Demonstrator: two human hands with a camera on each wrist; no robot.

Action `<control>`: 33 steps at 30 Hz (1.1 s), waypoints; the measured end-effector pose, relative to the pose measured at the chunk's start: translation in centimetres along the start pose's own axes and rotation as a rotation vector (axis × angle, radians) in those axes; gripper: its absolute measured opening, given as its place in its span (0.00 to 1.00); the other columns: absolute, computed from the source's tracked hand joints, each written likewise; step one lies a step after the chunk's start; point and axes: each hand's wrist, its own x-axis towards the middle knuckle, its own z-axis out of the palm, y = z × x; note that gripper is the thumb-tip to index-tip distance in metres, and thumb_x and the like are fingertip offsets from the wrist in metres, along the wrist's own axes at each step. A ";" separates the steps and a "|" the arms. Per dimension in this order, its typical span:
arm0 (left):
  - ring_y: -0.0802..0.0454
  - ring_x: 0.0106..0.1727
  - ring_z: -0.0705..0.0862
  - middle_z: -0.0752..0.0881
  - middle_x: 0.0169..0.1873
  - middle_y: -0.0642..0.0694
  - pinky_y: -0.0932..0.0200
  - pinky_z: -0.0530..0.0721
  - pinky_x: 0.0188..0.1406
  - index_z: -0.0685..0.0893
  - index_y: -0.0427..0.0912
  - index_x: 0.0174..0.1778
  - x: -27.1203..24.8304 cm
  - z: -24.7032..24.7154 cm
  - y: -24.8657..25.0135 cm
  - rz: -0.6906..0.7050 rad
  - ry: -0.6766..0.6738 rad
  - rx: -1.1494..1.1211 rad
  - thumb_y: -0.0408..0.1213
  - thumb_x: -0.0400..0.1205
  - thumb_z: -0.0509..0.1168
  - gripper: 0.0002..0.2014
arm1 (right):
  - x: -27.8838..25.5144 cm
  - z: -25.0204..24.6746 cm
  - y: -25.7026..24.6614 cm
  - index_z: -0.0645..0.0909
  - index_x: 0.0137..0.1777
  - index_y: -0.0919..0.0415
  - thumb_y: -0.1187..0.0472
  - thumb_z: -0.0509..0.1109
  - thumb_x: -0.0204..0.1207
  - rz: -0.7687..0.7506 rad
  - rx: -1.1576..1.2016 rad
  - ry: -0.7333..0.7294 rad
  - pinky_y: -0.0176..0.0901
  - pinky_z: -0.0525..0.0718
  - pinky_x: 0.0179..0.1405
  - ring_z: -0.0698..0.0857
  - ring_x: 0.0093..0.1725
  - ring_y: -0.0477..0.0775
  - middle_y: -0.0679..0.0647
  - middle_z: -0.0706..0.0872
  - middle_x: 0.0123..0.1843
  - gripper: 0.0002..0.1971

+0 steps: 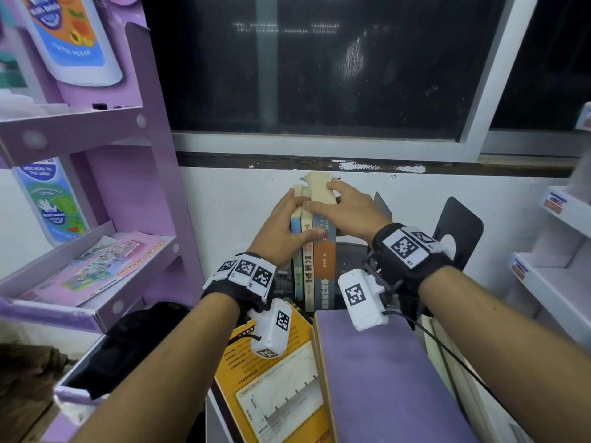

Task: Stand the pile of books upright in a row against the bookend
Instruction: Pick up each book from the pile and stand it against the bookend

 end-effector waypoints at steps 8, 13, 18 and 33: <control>0.49 0.56 0.87 0.81 0.65 0.48 0.53 0.88 0.53 0.65 0.52 0.78 -1.6 -0.8 1.4 -0.150 -0.033 -0.128 0.43 0.80 0.70 0.32 | -1.0 -0.2 0.7 0.64 0.80 0.52 0.46 0.71 0.76 -0.012 0.056 -0.037 0.50 0.84 0.60 0.83 0.62 0.56 0.54 0.82 0.69 0.34; 0.44 0.59 0.86 0.78 0.71 0.49 0.40 0.85 0.60 0.61 0.54 0.80 -2.9 -1.3 2.5 -0.222 -0.058 -0.142 0.41 0.80 0.70 0.35 | -2.3 -0.9 1.0 0.65 0.79 0.50 0.49 0.69 0.78 -0.040 0.007 -0.066 0.45 0.84 0.54 0.83 0.62 0.54 0.54 0.82 0.69 0.31; 0.44 0.63 0.84 0.75 0.74 0.48 0.41 0.82 0.64 0.59 0.56 0.80 -4.5 -1.3 3.5 -0.276 -0.061 -0.128 0.41 0.80 0.70 0.35 | -4.5 -2.5 1.1 0.68 0.77 0.54 0.47 0.71 0.77 -0.008 -0.074 -0.073 0.45 0.79 0.58 0.81 0.62 0.53 0.56 0.80 0.71 0.31; 0.45 0.64 0.81 0.81 0.67 0.48 0.44 0.77 0.69 0.73 0.48 0.73 -10.0 0.6 5.4 -0.503 -0.379 0.164 0.69 0.70 0.64 0.40 | -13.8 -4.0 4.1 0.79 0.65 0.69 0.46 0.68 0.79 0.232 -0.262 -0.324 0.43 0.81 0.37 0.82 0.40 0.55 0.57 0.82 0.45 0.26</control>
